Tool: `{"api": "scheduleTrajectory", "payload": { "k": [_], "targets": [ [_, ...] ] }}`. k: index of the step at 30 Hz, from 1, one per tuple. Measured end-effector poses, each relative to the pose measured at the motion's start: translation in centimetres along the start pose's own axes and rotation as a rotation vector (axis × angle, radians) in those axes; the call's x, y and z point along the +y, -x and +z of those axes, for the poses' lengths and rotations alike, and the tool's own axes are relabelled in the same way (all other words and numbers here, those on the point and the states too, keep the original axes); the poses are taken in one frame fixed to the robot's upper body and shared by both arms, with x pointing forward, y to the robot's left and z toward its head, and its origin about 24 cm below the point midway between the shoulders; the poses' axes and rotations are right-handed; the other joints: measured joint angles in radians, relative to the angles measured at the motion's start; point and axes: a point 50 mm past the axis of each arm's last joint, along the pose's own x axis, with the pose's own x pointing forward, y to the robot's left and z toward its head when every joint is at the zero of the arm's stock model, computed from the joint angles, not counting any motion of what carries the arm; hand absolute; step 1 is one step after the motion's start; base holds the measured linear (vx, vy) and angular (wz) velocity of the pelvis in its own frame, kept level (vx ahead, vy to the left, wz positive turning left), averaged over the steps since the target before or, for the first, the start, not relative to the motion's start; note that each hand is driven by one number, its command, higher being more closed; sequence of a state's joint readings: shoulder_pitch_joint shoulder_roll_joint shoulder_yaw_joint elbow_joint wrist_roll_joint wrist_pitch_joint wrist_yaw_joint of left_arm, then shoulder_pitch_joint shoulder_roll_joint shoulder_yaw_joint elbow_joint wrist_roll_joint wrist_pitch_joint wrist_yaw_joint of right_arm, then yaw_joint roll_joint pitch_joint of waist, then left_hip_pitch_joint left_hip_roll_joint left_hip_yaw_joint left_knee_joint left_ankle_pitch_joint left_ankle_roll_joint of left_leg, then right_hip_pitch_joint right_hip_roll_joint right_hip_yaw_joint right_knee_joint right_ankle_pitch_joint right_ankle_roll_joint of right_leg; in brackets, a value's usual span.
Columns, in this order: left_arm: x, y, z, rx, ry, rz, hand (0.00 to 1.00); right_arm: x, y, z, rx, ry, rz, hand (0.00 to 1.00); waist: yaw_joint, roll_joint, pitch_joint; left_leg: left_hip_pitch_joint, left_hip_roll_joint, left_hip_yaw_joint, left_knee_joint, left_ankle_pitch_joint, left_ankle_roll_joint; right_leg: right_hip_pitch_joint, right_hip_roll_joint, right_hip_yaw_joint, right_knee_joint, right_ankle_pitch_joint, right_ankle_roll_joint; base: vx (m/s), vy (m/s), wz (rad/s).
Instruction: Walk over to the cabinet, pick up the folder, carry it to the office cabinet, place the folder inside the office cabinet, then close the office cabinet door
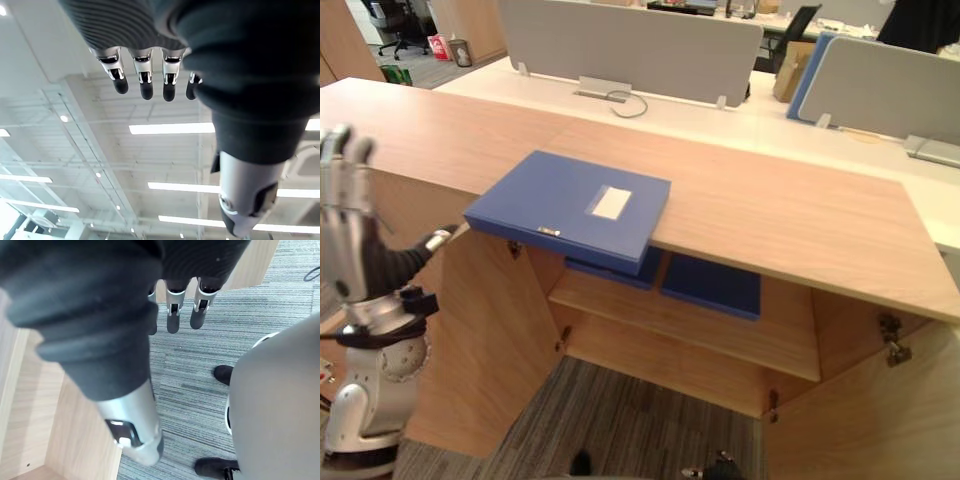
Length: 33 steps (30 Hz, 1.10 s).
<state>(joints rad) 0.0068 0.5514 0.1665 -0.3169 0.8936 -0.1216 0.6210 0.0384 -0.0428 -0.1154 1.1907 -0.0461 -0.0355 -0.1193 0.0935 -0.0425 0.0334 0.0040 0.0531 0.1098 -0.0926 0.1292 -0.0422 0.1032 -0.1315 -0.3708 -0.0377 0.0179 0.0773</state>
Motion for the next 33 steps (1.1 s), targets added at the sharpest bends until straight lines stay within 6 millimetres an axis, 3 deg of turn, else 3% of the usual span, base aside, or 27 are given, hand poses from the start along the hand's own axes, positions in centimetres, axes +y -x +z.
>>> {"api": "scheduleTrajectory", "payload": {
  "k": [6,17,33],
  "targets": [
    [-1.9,0.1,-2.4,-0.076,-0.109,-0.216,0.00,-1.0,-0.1,0.6,-0.026,0.021,-0.023,0.00,-0.008,0.005,0.002,0.021,-0.003,0.008,0.000,-0.006,-0.001,0.022,0.008,0.011,-0.021,0.002,-0.003,0.00,0.000,-0.07],
    [-4.8,0.8,-2.3,-0.180,-0.117,-0.418,0.00,-1.5,-0.2,0.6,-0.026,0.006,-0.037,0.00,-0.023,0.037,0.000,0.037,-0.003,0.011,0.000,-0.013,0.004,0.045,0.013,0.012,-0.040,0.005,0.001,0.00,0.000,0.00],
    [-9.2,0.5,-3.1,-0.170,-0.172,-0.599,0.00,-2.0,-0.4,2.0,-0.052,-0.041,-0.053,0.00,-0.052,0.041,-0.003,0.052,0.000,0.032,0.000,-0.026,-0.002,0.053,0.016,0.027,-0.045,0.004,0.000,0.00,0.007,-0.03]
  ]
}}
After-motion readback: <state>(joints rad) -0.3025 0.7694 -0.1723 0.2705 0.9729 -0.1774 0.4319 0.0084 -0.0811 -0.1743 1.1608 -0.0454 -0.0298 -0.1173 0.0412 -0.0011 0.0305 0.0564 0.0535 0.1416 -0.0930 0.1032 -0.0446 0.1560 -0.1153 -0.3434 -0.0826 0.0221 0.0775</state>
